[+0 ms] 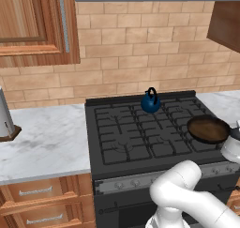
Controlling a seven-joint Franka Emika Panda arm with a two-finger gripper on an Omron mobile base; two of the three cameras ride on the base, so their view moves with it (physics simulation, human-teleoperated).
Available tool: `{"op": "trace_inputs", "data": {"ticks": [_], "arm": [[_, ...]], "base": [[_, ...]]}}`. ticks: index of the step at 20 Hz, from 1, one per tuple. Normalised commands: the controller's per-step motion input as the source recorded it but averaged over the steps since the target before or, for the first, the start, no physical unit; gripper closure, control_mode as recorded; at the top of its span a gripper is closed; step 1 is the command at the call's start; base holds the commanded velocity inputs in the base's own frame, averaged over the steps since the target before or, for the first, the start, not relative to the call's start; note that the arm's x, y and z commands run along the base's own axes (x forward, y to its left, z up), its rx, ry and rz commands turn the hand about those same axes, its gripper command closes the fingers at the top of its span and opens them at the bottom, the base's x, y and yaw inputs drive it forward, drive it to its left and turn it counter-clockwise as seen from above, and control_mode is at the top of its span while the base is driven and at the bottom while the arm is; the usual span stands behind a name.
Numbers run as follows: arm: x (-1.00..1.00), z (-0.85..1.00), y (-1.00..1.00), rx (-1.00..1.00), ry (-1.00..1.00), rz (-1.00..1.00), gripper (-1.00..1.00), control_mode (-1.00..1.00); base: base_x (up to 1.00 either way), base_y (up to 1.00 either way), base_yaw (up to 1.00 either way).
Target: Pick the pan from the cabinet and place it on the stove. Then turn on the stove burner for the pan.
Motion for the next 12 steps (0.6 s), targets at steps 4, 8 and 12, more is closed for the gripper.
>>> {"op": "trace_inputs", "data": {"ticks": [4,8,12], "arm": [[0.03,0.00,0.00,0.00,0.10,0.00,-1.00,-1.00],[0.00,0.01,0.00,0.00,0.16,0.00,-1.00,-1.00],[0.00,0.24,0.00,0.00,0.25,-0.01,-1.00,-1.00]], "base": [[0.00,0.00,0.00],[0.00,0.00,0.00],[0.00,0.00,0.00]]}}
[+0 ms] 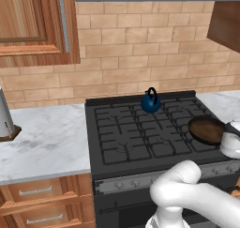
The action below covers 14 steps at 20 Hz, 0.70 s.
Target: Pick the pan from the cabinet and place it on the stove. Then turn on the stove burner for the pan.
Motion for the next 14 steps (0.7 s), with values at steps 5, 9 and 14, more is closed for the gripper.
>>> {"op": "trace_inputs", "data": {"ticks": [5,9,14], "arm": [[-0.08,0.28,0.02,0.00,0.30,-0.01,-1.00,-1.00],[-0.31,0.25,0.14,0.00,0.23,-0.01,-1.00,-1.00],[-0.57,0.27,0.19,0.00,0.13,-0.02,-1.00,-1.00]], "base": [[0.00,0.00,0.00],[0.00,0.00,0.00],[0.00,0.00,0.00]]}}
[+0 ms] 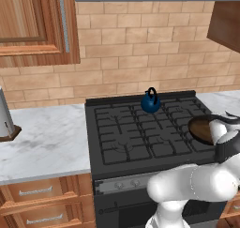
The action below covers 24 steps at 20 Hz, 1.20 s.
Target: Pick the pan from the cabinet and place it on the stove. Then turn on the stove burner for the pan.
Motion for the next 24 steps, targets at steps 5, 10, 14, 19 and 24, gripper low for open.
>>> {"op": "trace_inputs", "data": {"ticks": [5,10,14,19,24], "arm": [[-0.83,0.40,0.25,0.00,0.02,0.00,-1.00,-1.00],[-0.96,0.62,0.36,-0.03,-0.05,0.00,-1.00,-1.00],[-0.97,0.91,0.30,-0.02,-0.08,0.00,-1.00,-1.00],[-0.87,1.00,0.15,0.00,-0.04,0.00,-1.00,-1.00],[-0.80,0.97,0.27,0.00,0.02,0.00,-1.00,-1.00]], "base": [[0.00,0.00,0.00],[0.00,0.00,0.00],[0.00,0.00,0.00],[0.00,0.00,0.00],[0.00,0.00,0.00]]}}
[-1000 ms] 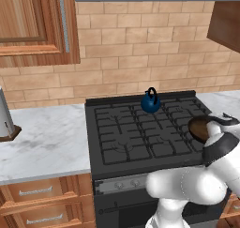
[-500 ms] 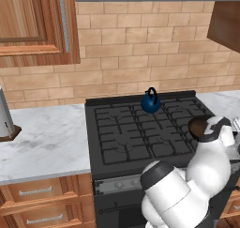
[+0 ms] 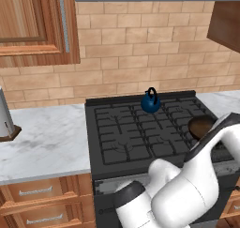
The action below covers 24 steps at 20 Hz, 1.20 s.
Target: Pick the pan from the cabinet and place it on the stove. Then turn on the stove burner for the pan.
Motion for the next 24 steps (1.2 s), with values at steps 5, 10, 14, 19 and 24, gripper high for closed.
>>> {"op": "trace_inputs", "data": {"ticks": [5,10,14,19,24], "arm": [[-0.71,0.20,0.50,0.13,-0.02,0.10,-1.00,-1.00],[-0.55,-0.01,0.10,0.38,-0.16,0.25,-1.00,-1.00],[-0.47,0.01,0.06,0.43,-0.15,0.23,-1.00,-1.00],[-0.34,0.00,0.10,0.48,-0.06,0.09,-1.00,-1.00],[-0.13,0.00,0.12,0.56,-0.07,-0.01,-1.00,-1.00]], "base": [[0.00,0.00,0.00],[0.00,0.00,0.00],[0.00,0.00,0.00],[0.00,0.00,0.00],[0.00,0.00,0.00]]}}
